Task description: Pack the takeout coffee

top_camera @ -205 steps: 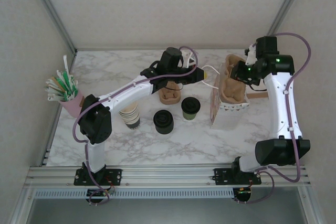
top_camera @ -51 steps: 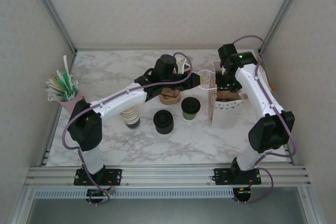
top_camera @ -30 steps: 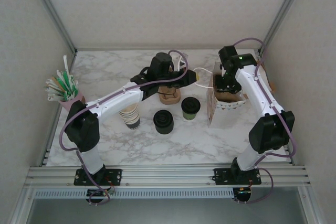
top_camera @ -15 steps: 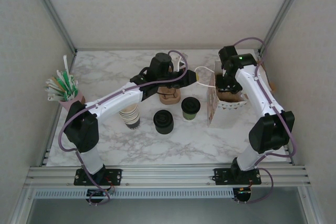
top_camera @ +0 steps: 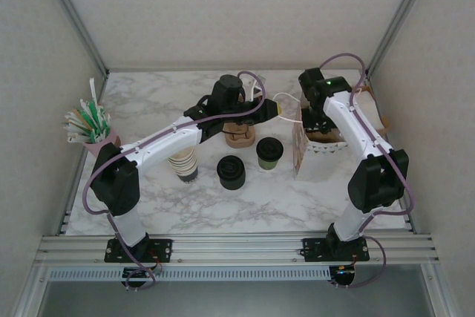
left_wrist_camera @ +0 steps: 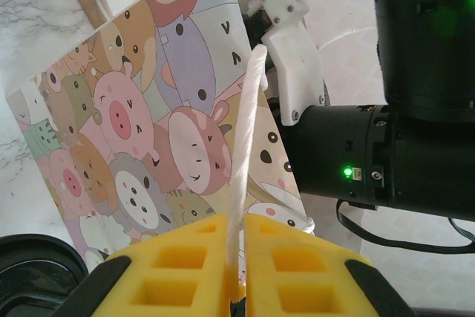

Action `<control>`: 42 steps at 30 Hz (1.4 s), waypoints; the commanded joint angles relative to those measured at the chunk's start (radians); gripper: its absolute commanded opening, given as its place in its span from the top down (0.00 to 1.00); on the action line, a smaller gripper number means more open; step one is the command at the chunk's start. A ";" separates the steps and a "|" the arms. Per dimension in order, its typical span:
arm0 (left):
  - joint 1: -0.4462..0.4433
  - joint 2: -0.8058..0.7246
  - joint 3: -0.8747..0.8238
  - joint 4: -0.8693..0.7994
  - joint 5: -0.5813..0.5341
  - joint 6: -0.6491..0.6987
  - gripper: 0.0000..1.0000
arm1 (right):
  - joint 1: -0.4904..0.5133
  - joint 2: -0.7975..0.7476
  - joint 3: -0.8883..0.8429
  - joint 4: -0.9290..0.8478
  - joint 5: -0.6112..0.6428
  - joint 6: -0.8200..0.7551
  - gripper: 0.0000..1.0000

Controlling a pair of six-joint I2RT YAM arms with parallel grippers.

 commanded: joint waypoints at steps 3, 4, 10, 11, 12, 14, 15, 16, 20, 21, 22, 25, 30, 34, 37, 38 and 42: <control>0.006 -0.024 -0.004 0.014 0.011 0.006 0.88 | -0.008 -0.016 -0.062 0.053 -0.070 0.024 0.84; 0.006 -0.025 -0.007 0.014 0.011 0.005 0.88 | -0.009 -0.019 -0.077 0.065 -0.073 0.024 0.84; 0.006 -0.030 -0.011 0.015 0.009 0.004 0.88 | -0.020 -0.044 -0.160 0.125 -0.080 0.013 0.85; 0.006 -0.030 -0.015 0.018 0.011 0.002 0.88 | -0.023 -0.047 -0.171 0.134 -0.082 0.011 0.85; 0.007 -0.029 -0.013 0.019 0.011 0.002 0.88 | -0.026 -0.049 -0.184 0.144 -0.084 0.008 0.84; 0.006 -0.029 -0.013 0.019 0.009 0.001 0.87 | -0.028 -0.050 -0.205 0.164 -0.088 0.001 0.84; 0.006 -0.030 -0.013 0.020 0.010 0.001 0.86 | -0.027 -0.050 -0.213 0.173 -0.089 -0.003 0.85; 0.006 -0.031 -0.013 0.020 0.009 0.000 0.85 | -0.027 -0.049 -0.222 0.184 -0.093 -0.007 0.84; 0.006 -0.042 -0.013 0.010 0.004 0.007 0.67 | -0.027 -0.043 -0.243 0.211 -0.097 -0.029 0.85; 0.006 -0.047 -0.012 0.007 -0.001 0.011 0.61 | -0.027 -0.041 -0.247 0.216 -0.097 -0.038 0.85; 0.006 -0.054 -0.012 0.005 -0.003 0.016 0.56 | -0.027 -0.040 -0.248 0.222 -0.097 -0.048 0.85; 0.007 -0.076 -0.012 -0.002 -0.010 0.026 0.43 | -0.028 -0.035 -0.238 0.234 -0.096 -0.081 0.85; 0.008 -0.126 -0.020 0.002 -0.013 0.044 0.25 | -0.026 -0.025 -0.203 0.239 -0.106 -0.156 0.84; 0.023 -0.144 -0.023 -0.030 -0.031 0.061 0.15 | -0.024 -0.003 -0.153 0.224 -0.099 -0.197 0.84; 0.041 -0.154 -0.043 -0.029 -0.033 0.055 0.12 | -0.025 0.017 -0.145 0.241 -0.103 -0.209 0.84; 0.045 -0.157 -0.051 -0.028 -0.036 0.055 0.11 | -0.025 0.025 -0.147 0.245 -0.102 -0.210 0.84; 0.055 -0.169 -0.068 -0.030 -0.050 0.054 0.08 | -0.030 0.057 -0.183 0.276 -0.104 -0.199 0.84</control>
